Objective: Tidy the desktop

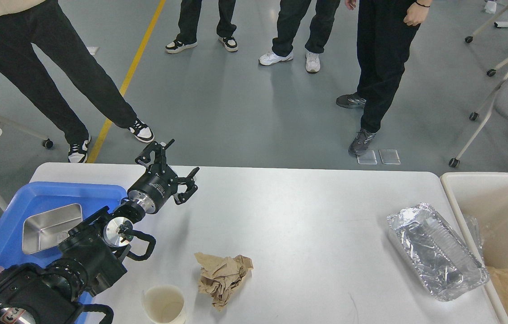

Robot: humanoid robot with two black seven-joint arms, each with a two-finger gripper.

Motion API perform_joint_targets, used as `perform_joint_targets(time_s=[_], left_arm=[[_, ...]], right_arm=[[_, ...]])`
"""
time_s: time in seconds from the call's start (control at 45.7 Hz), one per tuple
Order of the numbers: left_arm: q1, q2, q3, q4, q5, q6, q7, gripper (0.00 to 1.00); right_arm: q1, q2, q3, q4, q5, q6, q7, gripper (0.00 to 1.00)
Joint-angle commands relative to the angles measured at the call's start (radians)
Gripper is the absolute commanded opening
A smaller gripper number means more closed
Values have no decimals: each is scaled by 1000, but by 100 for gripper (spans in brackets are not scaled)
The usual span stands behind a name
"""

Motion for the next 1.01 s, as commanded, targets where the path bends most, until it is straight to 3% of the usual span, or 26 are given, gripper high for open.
perform_joint_targets(time_s=[0.0, 0.525, 0.722, 0.984], left_arm=[[-1, 0, -1, 0, 0, 1, 0, 96], [2, 1, 20, 0, 2, 1, -5, 96], [19, 1, 51, 0, 2, 1, -37, 96], [46, 3, 53, 0, 2, 1, -52, 96]], right_arm=[[0, -6, -26, 1, 1, -9, -1, 100], [-34, 35, -40, -2, -7, -164, -7, 100], [-86, 122, -42, -33, -145, -268, -12, 100], [-121, 319, -40, -182, -213, -269, -75, 100]])
